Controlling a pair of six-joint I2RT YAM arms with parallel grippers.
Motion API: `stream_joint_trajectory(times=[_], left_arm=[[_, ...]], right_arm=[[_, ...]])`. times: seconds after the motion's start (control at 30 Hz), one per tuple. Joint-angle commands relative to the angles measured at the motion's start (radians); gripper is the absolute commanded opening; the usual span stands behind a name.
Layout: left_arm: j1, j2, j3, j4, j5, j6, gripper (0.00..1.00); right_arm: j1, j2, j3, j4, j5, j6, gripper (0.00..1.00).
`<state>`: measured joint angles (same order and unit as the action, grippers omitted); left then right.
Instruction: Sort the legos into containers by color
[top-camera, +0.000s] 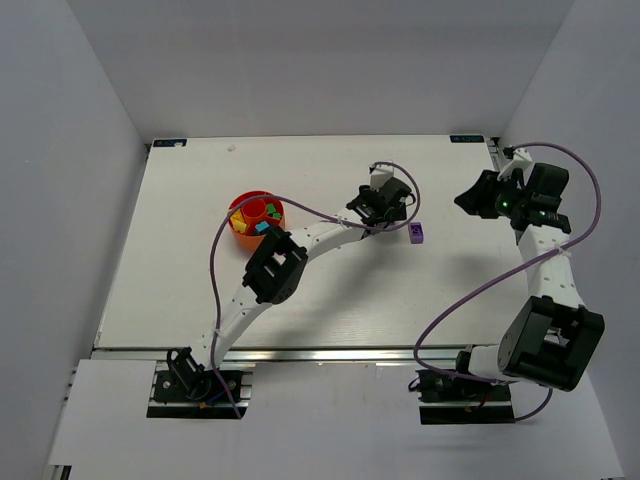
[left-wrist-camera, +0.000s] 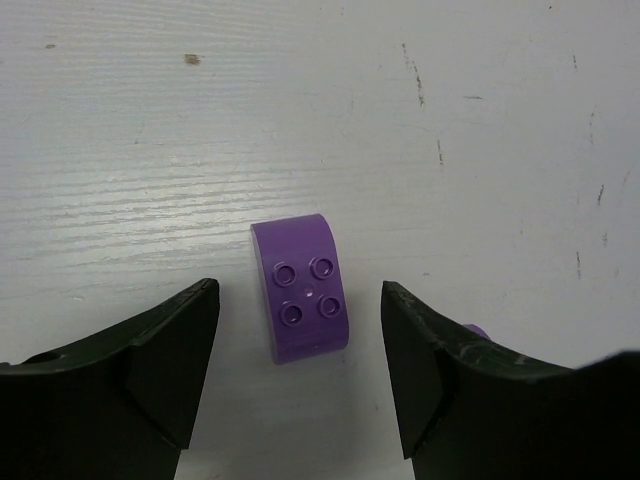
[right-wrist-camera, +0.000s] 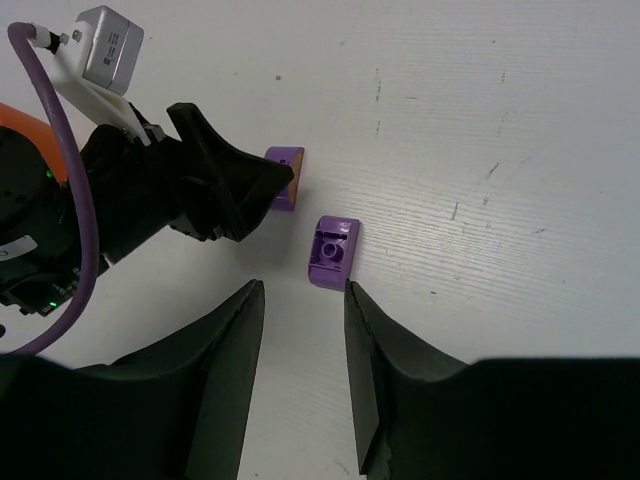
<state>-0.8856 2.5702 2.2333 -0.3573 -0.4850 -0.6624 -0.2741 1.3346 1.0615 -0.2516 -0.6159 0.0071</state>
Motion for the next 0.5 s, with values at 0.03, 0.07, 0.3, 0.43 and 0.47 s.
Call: stream_joint_trajectory(times=[0.03, 0.07, 0.3, 0.43, 0.47], left_arm=[[-0.003, -0.005, 0.045, 0.02, -0.05, 0.014, 0.75], [-0.003, -0.001, 0.043, 0.018, -0.055, 0.017, 0.75], [-0.003, 0.039, 0.074, 0.034, -0.06, 0.023, 0.71], [-0.003, 0.06, 0.08, 0.055, -0.037, 0.029, 0.68], [-0.003, 0.065, 0.087, 0.052, -0.035, 0.03, 0.68]], right_arm=[[-0.019, -0.031, -0.014, 0.038, -0.051, 0.028, 0.43], [-0.019, -0.029, -0.015, 0.038, -0.056, 0.03, 0.43], [-0.031, -0.028, -0.018, 0.041, -0.085, 0.044, 0.42], [-0.037, -0.031, -0.02, 0.041, -0.093, 0.047, 0.42], [-0.039, -0.029, -0.018, 0.043, -0.096, 0.048, 0.42]])
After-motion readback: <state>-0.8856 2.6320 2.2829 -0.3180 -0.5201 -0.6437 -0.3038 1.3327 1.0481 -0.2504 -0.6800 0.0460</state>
